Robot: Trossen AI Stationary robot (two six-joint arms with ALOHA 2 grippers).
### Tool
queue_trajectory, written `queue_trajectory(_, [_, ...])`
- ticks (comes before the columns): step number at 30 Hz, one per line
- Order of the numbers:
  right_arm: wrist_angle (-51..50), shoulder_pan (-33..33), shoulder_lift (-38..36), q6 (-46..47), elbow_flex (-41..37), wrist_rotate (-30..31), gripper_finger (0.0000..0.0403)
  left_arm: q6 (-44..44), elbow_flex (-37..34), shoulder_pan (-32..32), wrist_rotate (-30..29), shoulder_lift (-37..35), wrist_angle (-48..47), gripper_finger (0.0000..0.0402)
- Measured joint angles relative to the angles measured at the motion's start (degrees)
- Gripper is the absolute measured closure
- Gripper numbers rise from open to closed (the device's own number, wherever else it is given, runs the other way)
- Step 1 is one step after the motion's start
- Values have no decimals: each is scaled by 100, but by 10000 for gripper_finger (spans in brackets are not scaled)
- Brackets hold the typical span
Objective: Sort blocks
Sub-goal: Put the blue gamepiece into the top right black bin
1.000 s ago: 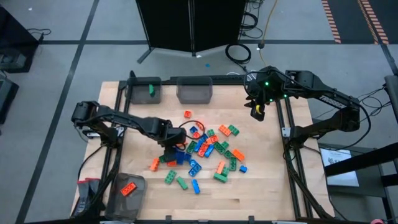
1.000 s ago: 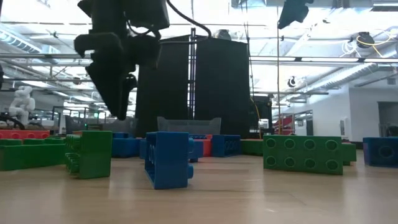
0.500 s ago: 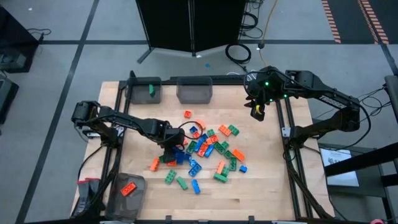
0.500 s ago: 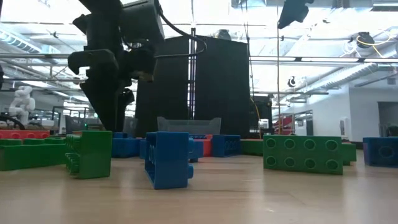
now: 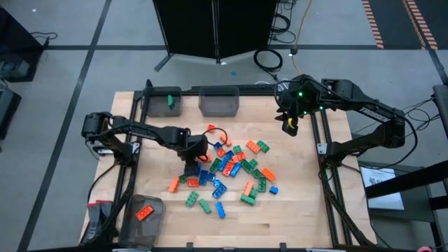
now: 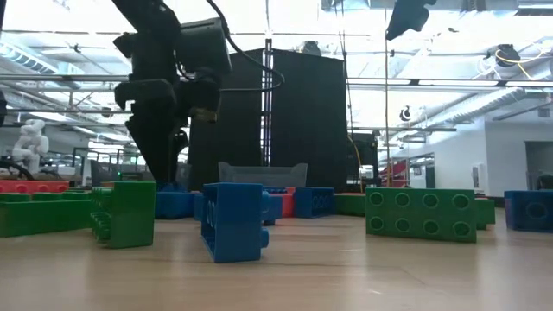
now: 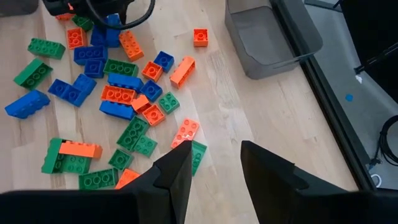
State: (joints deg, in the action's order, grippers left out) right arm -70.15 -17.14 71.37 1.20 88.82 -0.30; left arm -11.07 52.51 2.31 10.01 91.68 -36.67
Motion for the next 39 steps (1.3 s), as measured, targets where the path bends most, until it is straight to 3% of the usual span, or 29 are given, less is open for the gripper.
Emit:
queue_trajectory(8, [0, -1, 0, 76, 0, 0, 268, -145, 0, -249, 37, 0, -2, 199])
queue_trajectory(20, [4, -1, 0, 6, 0, 2, 268, 87, -334, -81, -14, 0, 44, 204])
queue_trajectory(32, [7, -1, 0, 4, 0, 32, 268, 145, -234, -77, -18, 2, 162, 315])
queue_trajectory(39, [7, -1, 0, 4, 0, 31, 268, 136, -108, -72, -28, 7, 146, 320])
